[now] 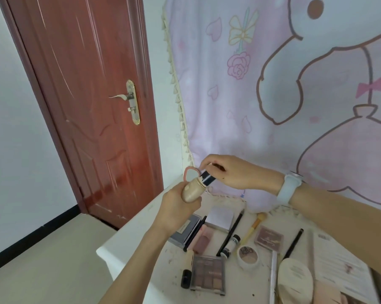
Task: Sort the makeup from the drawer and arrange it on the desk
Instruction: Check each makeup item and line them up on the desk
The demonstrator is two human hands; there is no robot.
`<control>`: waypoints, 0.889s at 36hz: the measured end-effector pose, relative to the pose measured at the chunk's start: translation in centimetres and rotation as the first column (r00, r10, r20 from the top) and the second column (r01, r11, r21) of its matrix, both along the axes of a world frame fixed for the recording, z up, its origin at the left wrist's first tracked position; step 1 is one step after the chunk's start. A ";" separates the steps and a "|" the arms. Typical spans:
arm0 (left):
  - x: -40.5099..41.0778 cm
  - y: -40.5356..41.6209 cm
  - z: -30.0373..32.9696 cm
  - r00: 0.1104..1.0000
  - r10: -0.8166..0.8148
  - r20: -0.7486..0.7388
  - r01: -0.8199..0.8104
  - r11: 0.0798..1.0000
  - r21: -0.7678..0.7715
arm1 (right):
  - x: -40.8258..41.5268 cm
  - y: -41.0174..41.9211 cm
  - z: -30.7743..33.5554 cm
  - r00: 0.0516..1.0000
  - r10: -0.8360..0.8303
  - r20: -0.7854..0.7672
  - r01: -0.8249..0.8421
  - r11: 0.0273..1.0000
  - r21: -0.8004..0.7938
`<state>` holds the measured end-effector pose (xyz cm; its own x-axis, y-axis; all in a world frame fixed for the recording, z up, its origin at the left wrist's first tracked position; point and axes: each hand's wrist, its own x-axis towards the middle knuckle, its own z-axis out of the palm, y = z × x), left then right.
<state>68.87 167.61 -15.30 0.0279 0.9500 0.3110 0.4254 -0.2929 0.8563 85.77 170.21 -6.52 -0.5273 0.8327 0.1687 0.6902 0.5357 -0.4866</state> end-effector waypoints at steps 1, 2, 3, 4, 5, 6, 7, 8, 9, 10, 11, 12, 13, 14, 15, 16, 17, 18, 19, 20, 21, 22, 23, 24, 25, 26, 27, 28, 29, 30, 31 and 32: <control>-0.1 -0.1 0.1 1.000 0.010 0.003 -0.010 1.000 -0.001 | 0.3 0.0 0.2 0.997 0.035 -0.061 -0.040 0.997 -0.073; -0.2 -0.1 0.2 1.000 0.019 -0.002 -0.019 1.000 0.000 | 0.6 0.1 0.4 0.987 0.067 -0.149 -0.088 0.987 -0.137; -0.3 -0.1 0.2 1.000 0.026 -0.010 -0.026 1.000 0.000 | 0.8 0.1 0.6 0.972 0.063 -0.224 -0.106 0.977 -0.184; -0.3 -0.2 0.3 0.999 0.030 -0.019 -0.030 1.000 0.001 | 0.9 0.1 0.8 0.968 0.043 -0.249 -0.094 0.976 -0.198; -0.3 -0.2 0.4 0.999 0.031 -0.024 -0.031 1.000 0.004 | 0.8 -0.1 1.0 0.975 0.010 -0.223 -0.056 0.978 -0.202; -0.2 -0.3 0.5 0.999 0.029 -0.029 -0.028 1.000 0.009 | 0.7 -0.1 1.1 0.988 -0.031 -0.148 0.005 0.984 -0.177; -0.1 -0.4 0.5 0.999 0.024 -0.034 -0.024 1.000 0.013 | 0.5 -0.1 1.1 0.996 -0.077 -0.047 0.070 0.988 -0.140; 0.0 -0.4 0.6 0.999 0.020 -0.039 -0.020 1.000 0.017 | 0.4 -0.1 0.9 0.996 -0.092 0.018 0.094 0.991 -0.097; 0.1 -0.4 0.7 0.999 0.016 -0.040 -0.015 1.000 0.018 | 0.3 -0.1 0.7 0.994 -0.097 0.042 0.099 0.994 -0.048; 0.2 -0.4 0.7 0.999 0.011 -0.038 -0.011 1.000 0.017 | 0.2 0.1 0.4 0.995 -0.090 0.037 0.089 0.996 0.005; 0.2 -0.4 0.8 0.999 0.009 -0.033 -0.008 1.000 0.014 | 0.2 0.2 0.2 0.998 -0.068 -0.004 0.068 0.997 0.032; 0.2 -0.4 0.8 1.000 0.011 -0.026 -0.011 1.000 0.011 | 0.3 0.3 0.2 0.998 -0.030 -0.061 0.031 0.999 0.014; 0.1 -0.4 0.8 1.000 0.019 -0.020 -0.019 1.000 0.008 | 0.4 0.4 0.3 0.994 0.011 -0.112 -0.013 1.000 -0.019; 0.0 -0.3 0.8 1.000 0.027 -0.015 -0.027 1.000 0.007 | 0.6 0.5 0.4 0.986 0.046 -0.163 -0.057 0.996 -0.063; -0.2 -0.3 0.8 0.999 0.033 -0.014 -0.033 0.999 0.006 | 0.7 0.5 0.6 0.976 0.052 -0.210 -0.079 0.989 -0.124; -0.3 -0.3 0.8 0.999 0.036 -0.017 -0.036 0.999 0.006 | 0.7 0.4 0.7 0.975 0.025 -0.219 -0.062 0.984 -0.164; -0.3 -0.3 0.8 0.999 0.037 -0.022 -0.037 0.999 0.006 | 0.6 0.3 0.9 0.981 -0.013 -0.195 -0.024 0.982 -0.185; -0.3 -0.3 0.9 0.999 0.036 -0.027 -0.036 0.999 0.007 | 0.4 0.3 1.0 0.989 -0.054 -0.135 0.032 0.987 -0.157; -0.2 -0.3 0.9 0.999 0.032 -0.031 -0.032 0.999 0.007 | 0.3 0.3 1.0 0.993 -0.101 -0.060 0.094 0.989 -0.115; -0.1 -0.3 0.9 0.999 0.027 -0.031 -0.027 1.000 0.008 | 0.3 0.4 0.9 0.992 -0.126 -0.012 0.125 0.990 -0.066; 0.0 -0.3 0.9 0.999 0.024 -0.031 -0.023 1.000 0.009 | 0.2 0.6 0.8 0.992 -0.127 0.005 0.127 0.992 -0.027; 0.0 -0.3 0.9 0.999 0.023 -0.031 -0.023 1.000 0.008 | 0.2 0.6 0.6 0.994 -0.113 0.000 0.113 0.994 0.002; 0.0 -0.3 0.9 0.999 0.025 -0.032 -0.025 1.000 0.006 | 0.2 0.7 0.6 0.996 -0.086 -0.032 0.087 0.996 0.005; -0.1 -0.3 0.9 0.999 0.029 -0.033 -0.029 1.000 0.006 | 0.4 0.6 0.7 0.997 -0.048 -0.068 0.046 0.999 -0.025; -0.2 -0.2 0.9 0.999 0.033 -0.033 -0.033 0.999 0.006 | 0.5 0.6 0.9 0.994 -0.009 -0.110 0.001 0.998 -0.070; -0.3 -0.2 0.9 0.999 0.037 -0.035 -0.037 0.999 0.006 | 0.6 0.6 1.0 0.987 0.011 -0.162 -0.032 0.991 -0.128; -0.3 -0.2 0.9 0.998 0.039 -0.039 -0.039 0.999 0.006 | 0.6 0.5 1.2 0.982 -0.004 -0.187 -0.028 0.985 -0.168; -0.3 -0.1 0.9 0.998 0.040 -0.042 -0.040 0.999 0.008 | 0.5 0.4 1.3 0.984 -0.028 -0.175 -0.004 0.984 -0.178; -0.3 -0.1 0.9 0.998 0.042 -0.042 -0.041 0.999 0.011 | 0.4 0.3 1.3 0.989 -0.055 -0.134 0.033 0.986 -0.165; -0.2 -0.2 0.9 0.998 0.045 -0.041 -0.045 0.999 0.013 | 0.2 0.3 1.3 0.993 -0.091 -0.072 0.082 0.989 -0.125; -0.2 -0.2 1.0 0.998 0.048 -0.037 -0.047 0.999 0.015 | 0.0 0.3 1.2 0.993 -0.117 -0.021 0.115 0.990 -0.086; -0.1 -0.2 1.0 0.998 0.049 -0.034 -0.049 0.999 0.016 | -0.1 0.3 1.1 0.992 -0.128 -0.011 0.127 0.990 -0.065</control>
